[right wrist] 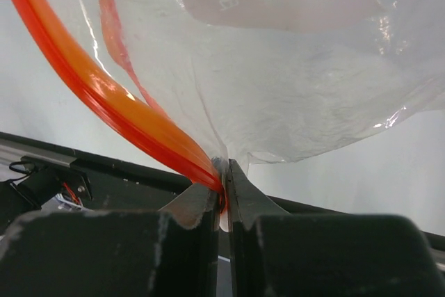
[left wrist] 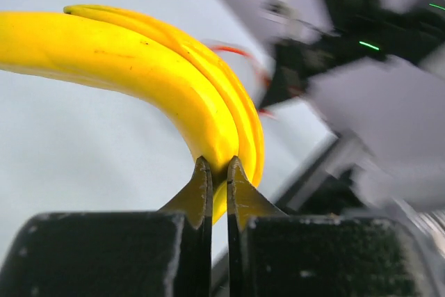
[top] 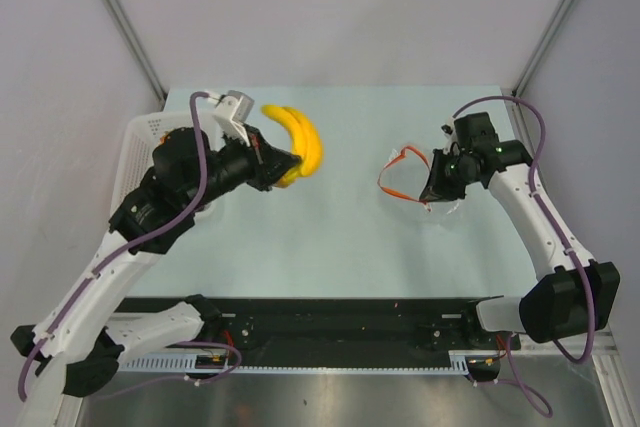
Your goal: Open the zip-top bag and remove the fake food
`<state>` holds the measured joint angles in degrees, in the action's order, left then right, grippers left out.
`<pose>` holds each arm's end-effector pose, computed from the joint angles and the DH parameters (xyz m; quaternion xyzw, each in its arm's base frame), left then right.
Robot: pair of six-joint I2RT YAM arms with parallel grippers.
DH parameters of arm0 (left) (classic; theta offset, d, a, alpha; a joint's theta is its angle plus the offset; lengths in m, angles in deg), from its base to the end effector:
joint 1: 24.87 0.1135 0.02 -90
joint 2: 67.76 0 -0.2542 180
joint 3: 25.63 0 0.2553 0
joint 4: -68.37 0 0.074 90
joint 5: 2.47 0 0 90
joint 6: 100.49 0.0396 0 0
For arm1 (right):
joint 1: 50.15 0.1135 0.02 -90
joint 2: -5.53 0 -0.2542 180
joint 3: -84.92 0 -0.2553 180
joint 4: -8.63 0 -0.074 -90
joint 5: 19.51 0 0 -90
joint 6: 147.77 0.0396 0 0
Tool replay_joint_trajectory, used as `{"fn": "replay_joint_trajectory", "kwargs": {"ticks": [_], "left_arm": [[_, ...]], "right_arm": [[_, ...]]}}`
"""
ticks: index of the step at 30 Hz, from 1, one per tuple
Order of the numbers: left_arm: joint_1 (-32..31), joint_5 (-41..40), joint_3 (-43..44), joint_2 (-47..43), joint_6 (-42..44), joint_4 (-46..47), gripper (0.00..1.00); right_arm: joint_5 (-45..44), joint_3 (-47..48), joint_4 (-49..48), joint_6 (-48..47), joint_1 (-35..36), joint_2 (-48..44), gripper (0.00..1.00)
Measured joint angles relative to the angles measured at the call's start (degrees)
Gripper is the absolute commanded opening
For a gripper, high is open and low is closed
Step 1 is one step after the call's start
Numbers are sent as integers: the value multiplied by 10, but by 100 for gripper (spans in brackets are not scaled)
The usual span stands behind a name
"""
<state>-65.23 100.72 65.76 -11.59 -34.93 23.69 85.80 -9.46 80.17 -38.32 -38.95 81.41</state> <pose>0.1451 -0.1352 0.4534 0.1785 0.7404 -0.4181 0.4952 0.2556 0.0613 0.3043 0.0368 0.9611 0.1884 0.1987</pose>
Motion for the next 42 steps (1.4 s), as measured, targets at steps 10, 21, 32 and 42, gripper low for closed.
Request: {"fn": "replay_joint_trajectory", "kwargs": {"ticks": [10, 21, 32, 42], "left_arm": [[207, -300, -19, 57, 61, -64, 0], [583, -32, -178, 78, 84, 68, 0], [694, 310, -179, 263, 59, 225, 0], [772, 418, -122, 362, 11, 276, 0]], "right_arm": [[30, 0, -2, 0, 36, -4, 9], [26, 0, 3, -16, 61, -13, 9], [21, 26, 10, -24, 89, 4, 8], [23, 36, 15, -21, 97, 27, 8]]}}
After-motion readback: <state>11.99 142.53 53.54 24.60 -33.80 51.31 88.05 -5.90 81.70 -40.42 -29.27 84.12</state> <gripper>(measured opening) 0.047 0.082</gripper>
